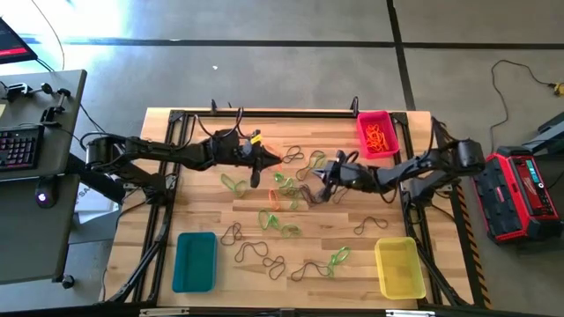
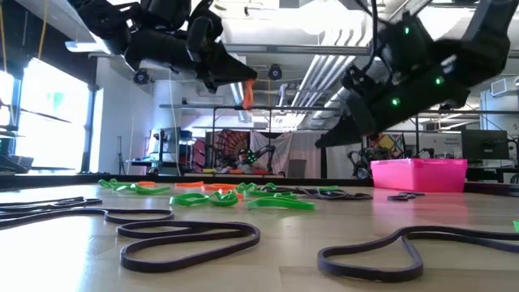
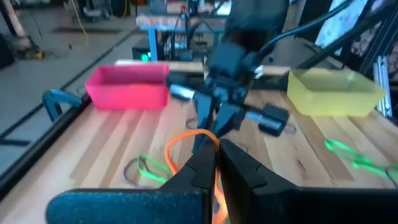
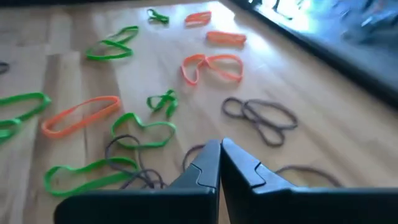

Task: Sort rubber bands into baskets
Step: Put the orange rubber band into the red bin

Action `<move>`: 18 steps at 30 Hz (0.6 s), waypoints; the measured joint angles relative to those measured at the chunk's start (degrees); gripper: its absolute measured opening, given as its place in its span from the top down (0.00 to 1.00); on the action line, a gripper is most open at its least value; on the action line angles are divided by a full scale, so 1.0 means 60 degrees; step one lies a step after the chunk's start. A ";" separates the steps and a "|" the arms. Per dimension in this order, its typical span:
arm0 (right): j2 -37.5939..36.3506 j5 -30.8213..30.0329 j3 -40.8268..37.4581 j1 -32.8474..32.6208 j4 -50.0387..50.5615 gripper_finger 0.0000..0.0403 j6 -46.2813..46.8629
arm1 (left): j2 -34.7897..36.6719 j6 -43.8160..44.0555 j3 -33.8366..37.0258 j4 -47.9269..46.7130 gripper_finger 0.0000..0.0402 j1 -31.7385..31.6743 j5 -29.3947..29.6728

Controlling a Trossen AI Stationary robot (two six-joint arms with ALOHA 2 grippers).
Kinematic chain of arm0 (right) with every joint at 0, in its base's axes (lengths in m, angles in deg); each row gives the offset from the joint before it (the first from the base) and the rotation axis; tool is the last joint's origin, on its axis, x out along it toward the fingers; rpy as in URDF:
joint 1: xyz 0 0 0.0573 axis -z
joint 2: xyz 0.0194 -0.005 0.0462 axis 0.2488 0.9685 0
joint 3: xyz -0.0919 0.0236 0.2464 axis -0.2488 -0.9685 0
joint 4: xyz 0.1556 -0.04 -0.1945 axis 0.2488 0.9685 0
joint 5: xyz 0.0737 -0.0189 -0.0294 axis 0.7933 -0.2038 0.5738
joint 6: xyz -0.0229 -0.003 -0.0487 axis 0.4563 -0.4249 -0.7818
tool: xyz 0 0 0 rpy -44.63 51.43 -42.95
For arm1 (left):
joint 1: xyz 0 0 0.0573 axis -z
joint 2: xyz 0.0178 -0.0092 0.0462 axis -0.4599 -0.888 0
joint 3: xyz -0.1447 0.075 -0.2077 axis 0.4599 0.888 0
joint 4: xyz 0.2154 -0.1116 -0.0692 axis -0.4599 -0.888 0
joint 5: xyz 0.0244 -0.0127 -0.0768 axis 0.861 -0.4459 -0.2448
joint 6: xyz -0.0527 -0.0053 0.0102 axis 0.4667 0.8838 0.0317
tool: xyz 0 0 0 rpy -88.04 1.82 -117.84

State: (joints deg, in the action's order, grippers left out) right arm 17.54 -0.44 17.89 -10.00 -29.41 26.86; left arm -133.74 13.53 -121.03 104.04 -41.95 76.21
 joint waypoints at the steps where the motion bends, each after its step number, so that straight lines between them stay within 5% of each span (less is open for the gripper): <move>1: 0.0000 0.0589 -0.0119 0.0235 -0.0144 1.00 0.0203 | 0.0000 -0.0001 0.0000 0.0133 0.97 0.0000 0.0002; 5: 0.0000 0.1986 -0.0237 0.0767 -0.0357 1.00 0.0799 | 0.0000 -0.0082 -0.0007 0.0484 0.97 -0.0038 0.0060; 18: 0.0000 0.0282 -0.0237 -0.0300 -0.1077 1.00 -0.0633 | -0.1301 -0.0107 -0.0553 0.1336 1.00 0.0069 0.0031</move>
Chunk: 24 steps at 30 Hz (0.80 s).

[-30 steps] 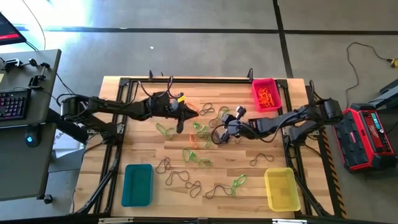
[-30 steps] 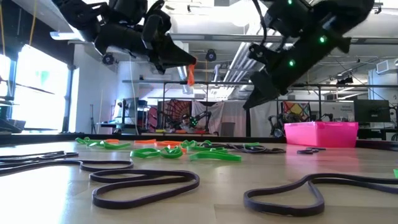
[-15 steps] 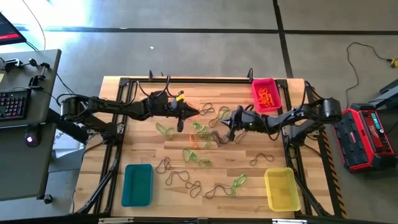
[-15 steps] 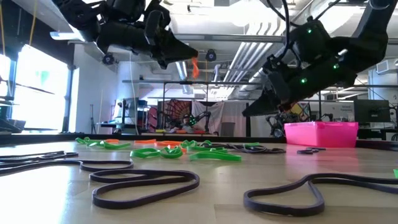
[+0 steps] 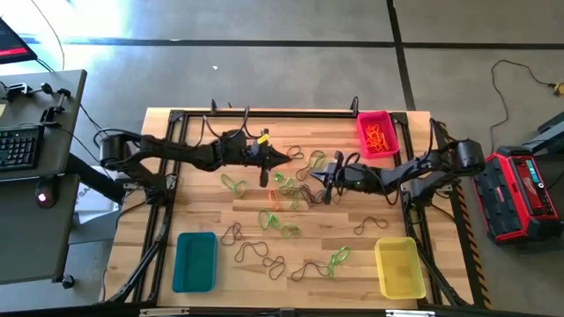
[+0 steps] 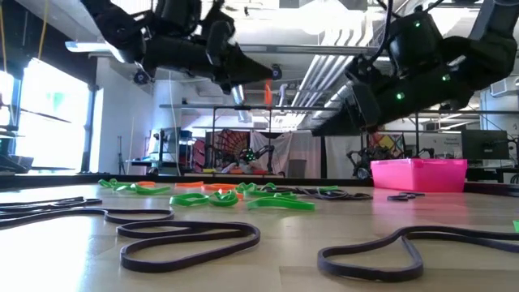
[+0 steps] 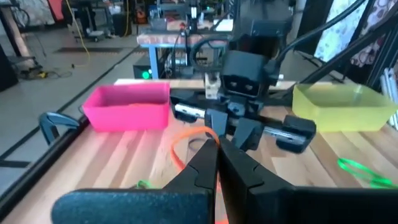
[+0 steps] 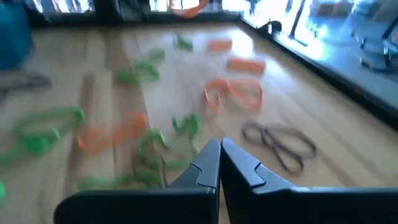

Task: Sort rubber bands into baskets
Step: Put the orange rubber band into the red bin

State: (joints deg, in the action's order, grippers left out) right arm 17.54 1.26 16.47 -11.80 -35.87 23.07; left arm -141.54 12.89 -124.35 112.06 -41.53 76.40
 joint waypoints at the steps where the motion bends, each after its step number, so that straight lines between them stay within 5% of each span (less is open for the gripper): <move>1: 0.0000 -0.0007 0.0000 0.0014 0.0298 1.00 -0.0004 | -0.0121 -0.0025 -0.0065 -0.0021 1.00 0.0000 -0.0022; 16: 0.0004 -0.0620 0.0036 0.0248 0.0147 0.98 0.1527 | -0.0637 -0.0311 -0.0606 0.0074 1.00 0.0081 -0.0070; 24: 0.0004 -0.0827 0.0137 0.0239 -0.0041 0.72 0.2763 | -0.0633 -0.0748 -0.0606 0.0516 1.00 0.0225 -0.0620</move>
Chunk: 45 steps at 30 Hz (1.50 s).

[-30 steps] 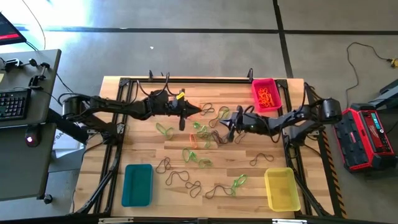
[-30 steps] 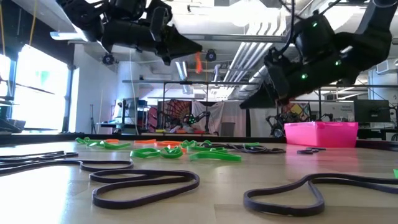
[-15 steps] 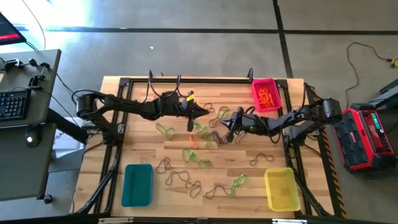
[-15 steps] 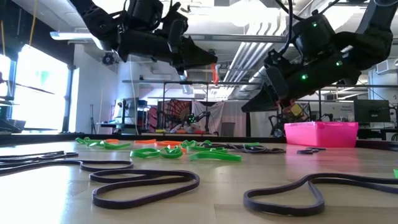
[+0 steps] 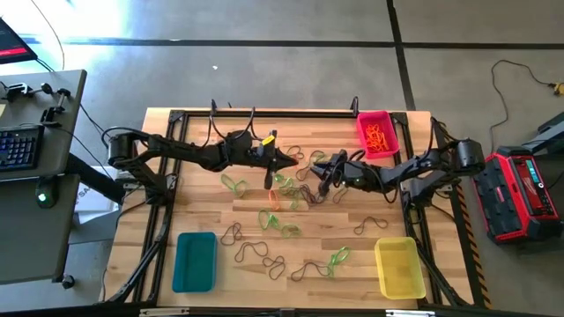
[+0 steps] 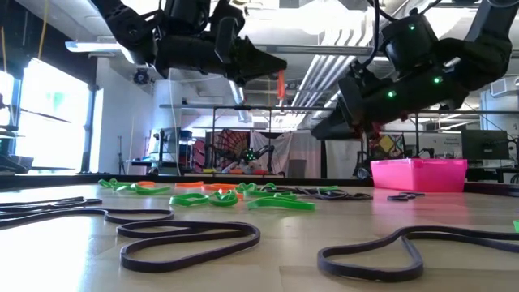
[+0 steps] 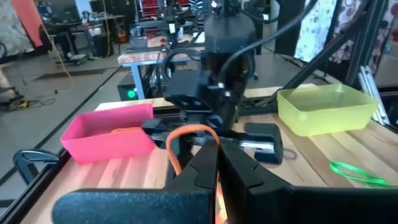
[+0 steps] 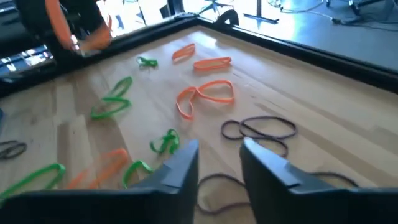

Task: Sort rubber bands into baskets
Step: Put the orange rubber band into the red bin

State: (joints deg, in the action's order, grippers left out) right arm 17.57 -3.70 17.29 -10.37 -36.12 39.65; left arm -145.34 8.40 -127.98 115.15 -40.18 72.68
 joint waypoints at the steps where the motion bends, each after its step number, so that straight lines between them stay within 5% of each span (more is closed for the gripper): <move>1: 0.0000 0.0001 0.0072 -0.0043 0.0005 0.68 -0.0008 | 0.0000 -0.0003 0.0000 -0.0002 1.00 0.0023 0.0000; 7: 0.0000 0.0286 0.0684 -0.0441 0.0029 0.54 -0.0836 | 0.0000 -0.0009 0.0000 0.0005 1.00 0.0045 -0.0004; 22: 0.0000 0.1014 0.1789 -0.0690 0.0087 0.53 -0.1755 | 0.0000 -0.0186 0.0000 0.0067 1.00 0.0419 -0.0025; 27: 0.0000 0.1778 0.2078 -0.0705 0.0080 0.59 -0.2103 | 0.0000 -0.0319 0.0004 0.0067 1.00 0.0527 -0.0024; 32: 0.0000 0.1767 0.2082 -0.0745 0.0202 0.69 -0.2062 | 0.0000 -0.0323 0.0007 0.0063 1.00 0.0526 -0.0015; 40: 0.0000 0.1207 0.2082 -0.0745 0.0535 0.73 -0.1709 | 0.0000 -0.0327 0.0007 0.0058 1.00 0.0511 0.0102; 45: 0.0000 0.1180 0.2080 -0.0745 0.0525 0.93 -0.1783 | 0.0000 -0.0330 0.0007 -0.0006 0.98 0.0540 0.0105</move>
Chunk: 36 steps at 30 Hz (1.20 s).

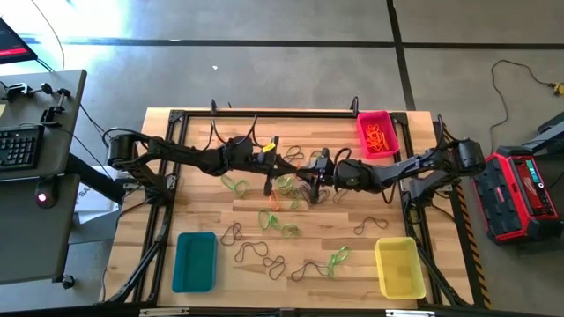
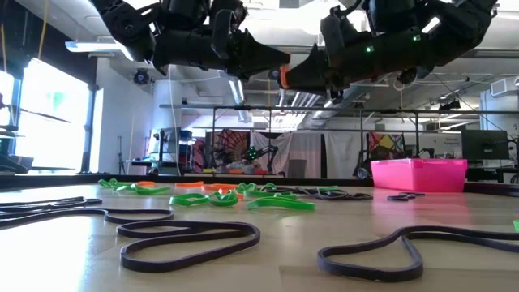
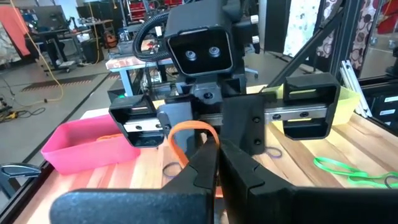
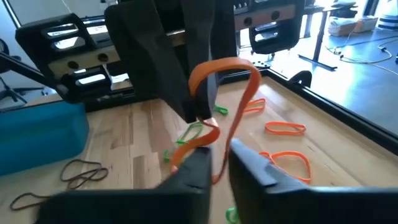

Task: Sort rubber bands into baskets
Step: Put the orange rubber band into the red bin

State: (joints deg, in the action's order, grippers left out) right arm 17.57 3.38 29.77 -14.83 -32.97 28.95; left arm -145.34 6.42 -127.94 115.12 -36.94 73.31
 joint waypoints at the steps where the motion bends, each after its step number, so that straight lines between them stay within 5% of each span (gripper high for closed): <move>1: 0.0000 -0.0001 0.0001 0.0000 -0.0004 0.96 -0.0055 | 0.0000 0.0000 0.0000 -0.0028 0.97 0.0000 0.0000; 11: 0.0000 -0.1437 -0.0006 0.0159 0.1059 0.99 0.0789 | 0.0000 0.0004 0.0004 -0.0261 0.79 0.0033 0.1186; 21: -0.0264 -0.1654 -0.0013 0.1815 0.2916 1.00 0.1640 | 0.0000 0.0257 0.0011 -0.0837 0.60 0.0036 0.1941; 31: -0.3706 -0.3164 -0.0013 0.4384 0.9079 1.00 0.2353 | 0.0000 0.0256 0.0011 -0.1400 0.57 0.0036 0.2204; 36: -0.4286 -0.3562 -0.0013 0.6074 1.0846 1.00 0.2623 | 0.0000 0.0354 0.0011 -0.1724 0.57 -0.0021 0.2568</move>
State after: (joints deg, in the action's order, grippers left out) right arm -8.15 -17.99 29.69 21.61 32.10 44.69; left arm -145.34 8.54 -127.87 104.78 -37.07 88.72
